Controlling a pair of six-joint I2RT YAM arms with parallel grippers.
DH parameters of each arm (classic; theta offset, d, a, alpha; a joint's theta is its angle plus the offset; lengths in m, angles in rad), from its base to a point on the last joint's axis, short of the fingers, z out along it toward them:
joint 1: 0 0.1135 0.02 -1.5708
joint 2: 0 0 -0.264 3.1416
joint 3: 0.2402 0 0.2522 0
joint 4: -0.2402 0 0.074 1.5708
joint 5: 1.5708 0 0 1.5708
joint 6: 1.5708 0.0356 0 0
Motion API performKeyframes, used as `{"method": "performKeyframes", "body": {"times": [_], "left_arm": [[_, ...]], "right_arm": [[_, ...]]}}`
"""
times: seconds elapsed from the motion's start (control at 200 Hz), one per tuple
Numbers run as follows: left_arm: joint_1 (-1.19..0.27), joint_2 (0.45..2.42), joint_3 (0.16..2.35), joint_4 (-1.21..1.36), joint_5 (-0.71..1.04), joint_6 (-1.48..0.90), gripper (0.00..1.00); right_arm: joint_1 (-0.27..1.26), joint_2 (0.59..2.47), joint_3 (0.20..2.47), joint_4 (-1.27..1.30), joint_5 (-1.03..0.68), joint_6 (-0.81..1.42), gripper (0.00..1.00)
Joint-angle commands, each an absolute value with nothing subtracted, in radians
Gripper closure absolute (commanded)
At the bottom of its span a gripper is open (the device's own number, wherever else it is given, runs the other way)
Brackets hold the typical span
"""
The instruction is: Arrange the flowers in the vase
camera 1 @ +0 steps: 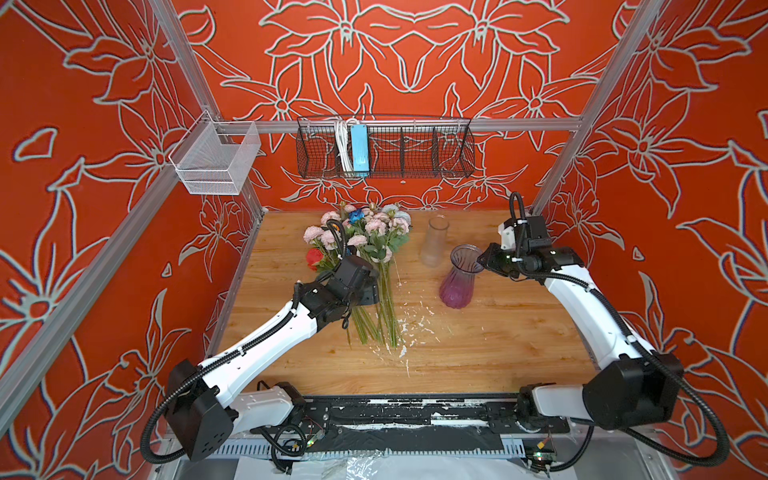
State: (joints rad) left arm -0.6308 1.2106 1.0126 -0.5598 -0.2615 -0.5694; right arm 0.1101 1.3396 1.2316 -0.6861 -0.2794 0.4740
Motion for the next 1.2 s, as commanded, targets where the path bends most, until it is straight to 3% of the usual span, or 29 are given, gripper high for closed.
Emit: {"method": "performKeyframes", "body": {"times": [0.0, 0.11, 0.22, 0.29, 0.36, 0.52, 0.751, 1.196], "left_arm": [[-0.624, 1.212, 0.982, -0.572, -0.293, -0.581, 0.25], [-0.624, 1.263, 0.982, -0.527, -0.285, -0.548, 0.26], [-0.624, 1.352, 1.018, -0.499, -0.283, -0.536, 0.28], [-0.623, 1.413, 1.053, -0.479, -0.272, -0.524, 0.3], [-0.623, 1.475, 1.094, -0.461, -0.254, -0.511, 0.32], [-0.623, 1.629, 1.216, -0.467, -0.231, -0.508, 0.42], [-0.619, 1.768, 1.319, -0.479, -0.237, -0.493, 0.43], [-0.568, 1.872, 1.281, -0.35, -0.192, -0.469, 0.55]], "right_arm": [[0.12, 1.318, 1.227, -0.685, -0.289, 0.474, 0.73], [0.122, 1.317, 1.208, -0.673, -0.323, 0.46, 0.73], [0.124, 1.315, 1.201, -0.678, -0.316, 0.452, 0.79], [0.126, 1.3, 1.188, -0.666, -0.324, 0.458, 0.93], [0.132, 1.283, 1.185, -0.669, -0.327, 0.467, 1.0], [0.145, 1.263, 1.176, -0.667, -0.34, 0.474, 1.0], [0.176, 1.253, 1.211, -0.7, -0.33, 0.467, 1.0], [0.239, 1.192, 1.226, -0.739, -0.29, 0.481, 1.0]]}}
